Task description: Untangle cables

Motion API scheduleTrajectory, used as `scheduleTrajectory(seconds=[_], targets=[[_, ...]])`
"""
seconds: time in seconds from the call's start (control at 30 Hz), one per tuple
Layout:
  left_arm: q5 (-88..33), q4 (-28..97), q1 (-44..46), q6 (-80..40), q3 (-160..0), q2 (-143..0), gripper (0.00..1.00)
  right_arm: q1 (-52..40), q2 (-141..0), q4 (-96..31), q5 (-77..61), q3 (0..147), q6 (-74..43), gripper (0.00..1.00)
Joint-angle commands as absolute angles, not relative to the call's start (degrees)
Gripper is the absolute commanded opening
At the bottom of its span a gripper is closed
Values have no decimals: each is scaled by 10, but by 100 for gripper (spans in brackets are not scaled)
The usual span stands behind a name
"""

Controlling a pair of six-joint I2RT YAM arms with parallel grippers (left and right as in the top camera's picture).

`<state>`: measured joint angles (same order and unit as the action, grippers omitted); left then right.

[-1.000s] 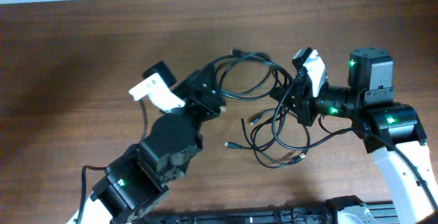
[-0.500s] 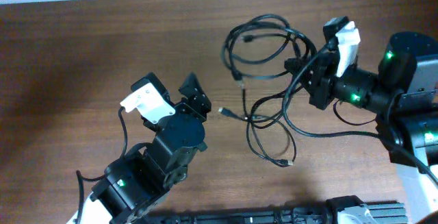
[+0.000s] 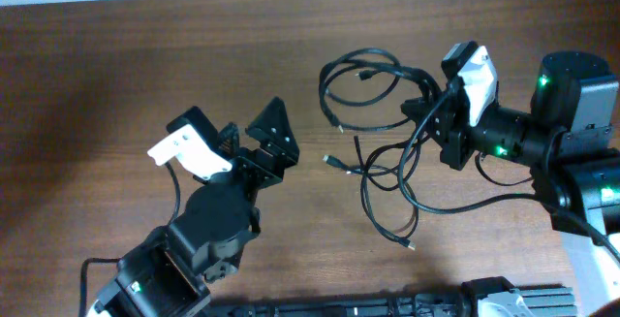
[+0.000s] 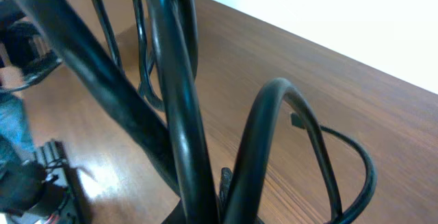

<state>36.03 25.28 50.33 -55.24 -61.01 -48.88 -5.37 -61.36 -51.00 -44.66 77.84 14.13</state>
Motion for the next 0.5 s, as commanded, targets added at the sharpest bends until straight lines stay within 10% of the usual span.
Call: scheduleTrajectory(seconds=[0.0,0.47], targets=[[242,204,502,-503,-616,-492,99,-56,-612,-508,-528,790,167,4],[158,124,502,-336,-616,-526,99,-56,-612,-508,-572,790,167,4]])
